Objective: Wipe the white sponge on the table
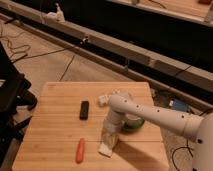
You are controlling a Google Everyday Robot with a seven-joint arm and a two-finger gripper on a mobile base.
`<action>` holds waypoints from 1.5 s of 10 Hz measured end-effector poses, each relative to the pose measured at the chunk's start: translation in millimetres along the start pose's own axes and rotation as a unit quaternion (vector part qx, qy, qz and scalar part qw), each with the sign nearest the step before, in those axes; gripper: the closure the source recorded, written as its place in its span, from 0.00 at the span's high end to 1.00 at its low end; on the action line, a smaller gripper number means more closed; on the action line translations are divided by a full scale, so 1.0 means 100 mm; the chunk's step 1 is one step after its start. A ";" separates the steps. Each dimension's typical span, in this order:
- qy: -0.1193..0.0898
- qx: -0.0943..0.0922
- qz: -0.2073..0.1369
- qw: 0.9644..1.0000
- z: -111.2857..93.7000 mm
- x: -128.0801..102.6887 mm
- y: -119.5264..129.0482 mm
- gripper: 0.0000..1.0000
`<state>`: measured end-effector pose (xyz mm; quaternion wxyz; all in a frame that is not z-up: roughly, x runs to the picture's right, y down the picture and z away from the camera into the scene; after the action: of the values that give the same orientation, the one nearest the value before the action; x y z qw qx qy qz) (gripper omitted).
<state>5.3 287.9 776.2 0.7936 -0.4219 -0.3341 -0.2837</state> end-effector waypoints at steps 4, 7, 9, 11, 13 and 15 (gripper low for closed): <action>0.006 -0.022 0.008 1.000 0.01 -0.23 0.23 0.00; 0.002 -0.038 0.058 0.998 0.06 -0.22 0.58 0.00; 0.011 -0.030 0.102 0.994 -0.07 -0.04 0.80 0.00; 0.027 -0.019 0.116 0.993 -0.23 0.10 0.81 0.00; 0.039 -0.011 0.110 0.993 -0.33 0.17 0.70 0.00; 0.047 -0.004 0.090 0.995 -0.39 0.21 0.50 0.00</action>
<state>66.1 275.5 751.9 0.8289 -0.4399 -0.2560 -0.2324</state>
